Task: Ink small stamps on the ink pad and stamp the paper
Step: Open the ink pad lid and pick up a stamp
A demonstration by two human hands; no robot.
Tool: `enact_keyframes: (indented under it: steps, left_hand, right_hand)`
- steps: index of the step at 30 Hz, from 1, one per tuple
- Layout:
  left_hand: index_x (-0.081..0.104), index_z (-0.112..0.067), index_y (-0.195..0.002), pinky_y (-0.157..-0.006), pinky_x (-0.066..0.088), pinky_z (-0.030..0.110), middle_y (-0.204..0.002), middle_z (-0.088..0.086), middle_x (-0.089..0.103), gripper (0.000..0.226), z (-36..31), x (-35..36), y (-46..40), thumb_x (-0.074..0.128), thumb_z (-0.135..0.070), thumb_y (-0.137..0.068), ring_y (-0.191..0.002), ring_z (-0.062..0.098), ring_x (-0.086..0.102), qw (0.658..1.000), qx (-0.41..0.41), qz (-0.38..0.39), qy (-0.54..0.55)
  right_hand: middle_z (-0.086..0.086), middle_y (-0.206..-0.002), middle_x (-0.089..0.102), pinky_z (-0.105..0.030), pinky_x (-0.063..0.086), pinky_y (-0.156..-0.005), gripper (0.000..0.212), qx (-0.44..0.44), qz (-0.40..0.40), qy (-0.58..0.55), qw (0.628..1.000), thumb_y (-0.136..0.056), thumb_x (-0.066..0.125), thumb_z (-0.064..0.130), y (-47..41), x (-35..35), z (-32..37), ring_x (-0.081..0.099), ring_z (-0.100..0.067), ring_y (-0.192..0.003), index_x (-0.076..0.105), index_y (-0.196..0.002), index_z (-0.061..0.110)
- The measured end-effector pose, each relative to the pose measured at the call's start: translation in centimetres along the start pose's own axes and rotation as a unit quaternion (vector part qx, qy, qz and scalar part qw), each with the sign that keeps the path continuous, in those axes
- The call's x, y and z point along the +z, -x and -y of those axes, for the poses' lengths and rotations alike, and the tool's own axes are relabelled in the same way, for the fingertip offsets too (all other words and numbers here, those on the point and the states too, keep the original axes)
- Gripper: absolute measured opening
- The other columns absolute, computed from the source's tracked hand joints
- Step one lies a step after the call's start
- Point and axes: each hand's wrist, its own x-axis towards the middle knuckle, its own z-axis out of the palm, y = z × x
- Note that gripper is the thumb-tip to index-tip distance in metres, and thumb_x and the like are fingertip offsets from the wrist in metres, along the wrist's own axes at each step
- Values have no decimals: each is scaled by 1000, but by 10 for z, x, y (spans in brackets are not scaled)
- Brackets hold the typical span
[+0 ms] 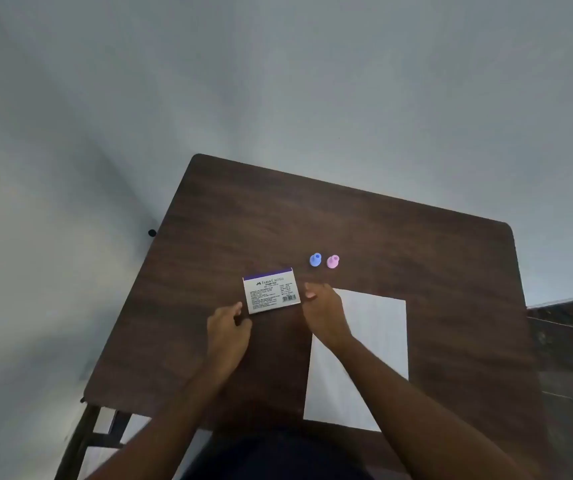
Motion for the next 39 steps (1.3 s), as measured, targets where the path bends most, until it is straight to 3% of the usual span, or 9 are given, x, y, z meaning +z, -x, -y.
enact_keyframes:
  steps: [3, 13, 20, 24, 28, 33, 39]
  left_hand:
    - [57, -9, -131, -105, 40, 39, -124, 10, 58, 45, -2, 2, 2, 59, -13, -86, -117, 26, 47, 999, -3, -6, -47]
    - [46, -7, -140, -104, 34, 30, -131, 5, 49, 51, -5, 11, 8, 53, -16, -90, -121, 19, 37, 997, 16, 16, -73]
    - [42, -13, -143, -107, 34, 32, -137, 2, 42, 54, -8, 9, 13, 54, -19, -91, -128, 15, 32, 998, 6, 20, -63]
    - [52, -18, -134, -103, 42, 37, -130, -1, 50, 48, -16, 4, 14, 57, -10, -87, -118, 15, 41, 999, -15, -10, 39]
    - [55, -22, -129, -99, 44, 35, -122, -8, 50, 47, -27, -4, 10, 58, -7, -85, -114, 14, 43, 997, 7, -41, 69]
    - [56, -22, -126, -98, 36, 29, -122, -8, 49, 46, -38, -13, -8, 59, -10, -82, -117, 11, 37, 995, 30, -60, 68]
    - [55, -33, -126, -89, 52, 26, -123, -14, 59, 49, -47, -20, -46, 56, -5, -85, -109, 3, 56, 981, -18, 5, 191]
  right_hand:
    - [-12, -110, 68, -7, 35, -66, 20, 58, 19, -14, 998, -95, 48, 12, -5, 6, 0, 60, -20, -97, 64, -104, 5]
    - [-10, -116, 67, -32, 52, -91, 22, 164, 23, -88, 982, -93, 50, 11, -11, 22, -4, 61, -21, -102, 65, -108, 9]
    - [-3, -108, 67, -41, 57, -86, 15, 213, 24, -141, 966, -90, 54, 13, -17, 22, -6, 63, -19, -94, 64, -101, 16]
    - [-1, -97, 70, -37, 58, -78, 16, 215, 23, -177, 960, -88, 52, 14, -23, 11, -5, 65, -17, -89, 67, -95, 17]
    - [-1, -88, 72, -28, 50, -63, 15, 187, 14, -218, 958, -87, 55, 14, -31, -2, 6, 66, -16, -79, 70, -90, 16]
    - [-3, -86, 71, -34, 57, -73, 20, 144, -1, -183, 972, -91, 51, 20, -54, -6, 16, 67, -19, -81, 70, -93, 14]
    - [0, -93, 73, -41, 59, -81, 22, 128, 27, -183, 974, -89, 56, 17, -84, -11, 29, 69, -16, -86, 69, -105, 13]
